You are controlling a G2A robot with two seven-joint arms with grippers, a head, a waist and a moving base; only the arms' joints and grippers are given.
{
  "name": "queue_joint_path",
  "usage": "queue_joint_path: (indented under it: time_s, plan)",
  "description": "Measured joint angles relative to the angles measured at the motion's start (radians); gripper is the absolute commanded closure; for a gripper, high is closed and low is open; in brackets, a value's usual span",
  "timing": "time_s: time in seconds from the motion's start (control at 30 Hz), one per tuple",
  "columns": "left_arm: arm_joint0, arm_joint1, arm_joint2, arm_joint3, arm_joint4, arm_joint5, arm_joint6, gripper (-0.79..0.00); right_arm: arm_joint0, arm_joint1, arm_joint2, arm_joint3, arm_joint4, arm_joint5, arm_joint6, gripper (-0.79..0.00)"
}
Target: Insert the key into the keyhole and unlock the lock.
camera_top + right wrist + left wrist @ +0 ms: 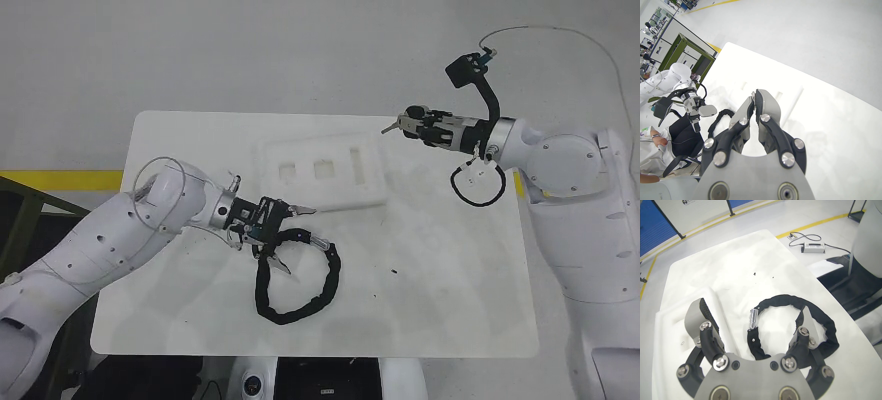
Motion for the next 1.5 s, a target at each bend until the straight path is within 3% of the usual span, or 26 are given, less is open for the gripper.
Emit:
queue_joint_path:
  time_s: [0.27,0.5,1.03,1.27,1.5]
  plan:
    - [-0.046,-0.028,0.075,0.049,0.029,0.000,0.009,-0.785,0.000,0.000,0.000,0.000,0.000,0.000,0.000,0.000]
    - [-0.045,-0.067,0.074,0.136,-0.079,0.000,-0.080,-0.785,0.000,0.000,0.000,0.000,0.000,0.000,0.000,0.000]
    - [-0.044,-0.067,0.073,0.135,-0.076,0.002,-0.080,-0.785,0.000,0.000,0.000,0.000,0.000,0.000,0.000,0.000]
    - [-0.016,-0.063,0.046,0.083,-0.073,0.011,-0.161,-0.785,0.000,0.000,0.000,0.000,0.000,0.000,0.000,0.000]
    - [-0.011,-0.087,0.053,0.022,-0.012,0.010,-0.242,-0.785,0.000,0.000,0.000,0.000,0.000,0.000,0.000,0.000]
